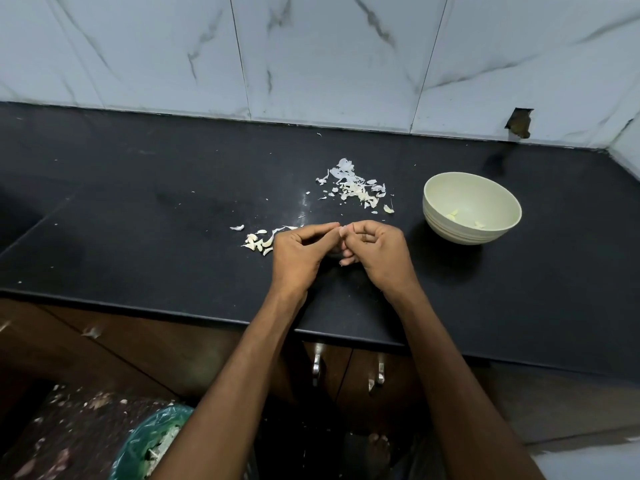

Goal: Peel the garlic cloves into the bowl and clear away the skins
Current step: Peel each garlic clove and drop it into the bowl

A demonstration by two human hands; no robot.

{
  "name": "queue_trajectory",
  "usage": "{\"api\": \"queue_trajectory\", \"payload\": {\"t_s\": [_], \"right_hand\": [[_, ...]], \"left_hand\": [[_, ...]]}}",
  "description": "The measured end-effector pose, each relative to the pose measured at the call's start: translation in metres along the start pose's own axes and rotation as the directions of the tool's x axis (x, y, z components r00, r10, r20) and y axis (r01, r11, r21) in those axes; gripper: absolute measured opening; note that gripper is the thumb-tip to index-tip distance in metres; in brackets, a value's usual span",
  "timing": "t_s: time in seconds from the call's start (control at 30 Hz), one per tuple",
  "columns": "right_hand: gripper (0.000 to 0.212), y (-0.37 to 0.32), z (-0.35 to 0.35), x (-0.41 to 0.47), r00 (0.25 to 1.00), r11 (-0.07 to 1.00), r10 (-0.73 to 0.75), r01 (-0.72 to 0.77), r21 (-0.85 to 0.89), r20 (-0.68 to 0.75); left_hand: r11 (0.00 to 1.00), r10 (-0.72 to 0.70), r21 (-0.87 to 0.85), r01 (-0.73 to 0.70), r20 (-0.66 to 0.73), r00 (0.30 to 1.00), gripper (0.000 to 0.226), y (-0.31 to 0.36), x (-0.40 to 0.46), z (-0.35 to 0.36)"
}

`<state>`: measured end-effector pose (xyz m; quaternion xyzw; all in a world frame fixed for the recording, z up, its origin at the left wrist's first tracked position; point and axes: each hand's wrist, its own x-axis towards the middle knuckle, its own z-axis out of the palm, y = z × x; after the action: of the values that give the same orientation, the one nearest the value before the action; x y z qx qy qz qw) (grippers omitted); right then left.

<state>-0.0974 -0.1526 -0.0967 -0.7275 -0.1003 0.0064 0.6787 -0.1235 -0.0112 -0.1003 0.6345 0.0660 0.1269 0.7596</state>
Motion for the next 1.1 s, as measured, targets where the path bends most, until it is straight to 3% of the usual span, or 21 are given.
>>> {"api": "queue_trajectory", "payload": {"t_s": [0.27,0.43,0.53,0.63,0.77,0.87,0.93,1.1], "right_hand": [[0.015,-0.003,0.002,0.003,0.998,0.997,0.025,-0.021,0.076,-0.053],[0.010,0.000,0.001,0.010,0.985,0.983,0.090,-0.064,0.172,-0.147],[0.010,0.004,0.003,0.010,0.994,0.996,0.046,-0.039,0.081,-0.095],[0.011,0.009,0.007,0.010,0.996,0.989,-0.073,0.067,-0.131,-0.045],[0.011,0.010,0.007,0.013,0.981,0.952,-0.160,0.124,-0.281,-0.108],[0.008,0.011,0.004,0.013,0.990,0.964,-0.134,0.120,-0.236,-0.046],[0.016,0.010,0.001,0.012,0.988,0.968,-0.155,0.149,-0.201,-0.012],[0.016,0.004,0.003,0.006,0.980,0.977,-0.194,0.188,-0.099,-0.056]], "left_hand": [[0.994,-0.039,-0.099,0.035,-0.034,0.999,0.022,-0.002,0.003,-0.001],[0.989,0.018,-0.147,-0.032,-0.090,0.996,0.018,-0.002,0.003,-0.003],[0.983,0.054,-0.167,-0.081,-0.159,0.986,0.018,-0.003,0.003,-0.005],[0.978,0.072,-0.174,-0.114,-0.233,0.970,0.017,-0.004,0.003,-0.006],[0.981,0.076,-0.160,-0.113,-0.221,0.972,0.019,-0.004,0.003,-0.007],[0.980,0.084,-0.163,-0.112,-0.170,0.982,0.019,-0.005,0.002,-0.007],[0.982,0.097,-0.148,-0.120,-0.155,0.983,0.020,-0.005,0.002,-0.007],[0.989,0.103,-0.094,-0.117,-0.145,0.984,0.018,-0.007,0.003,-0.006]]}}
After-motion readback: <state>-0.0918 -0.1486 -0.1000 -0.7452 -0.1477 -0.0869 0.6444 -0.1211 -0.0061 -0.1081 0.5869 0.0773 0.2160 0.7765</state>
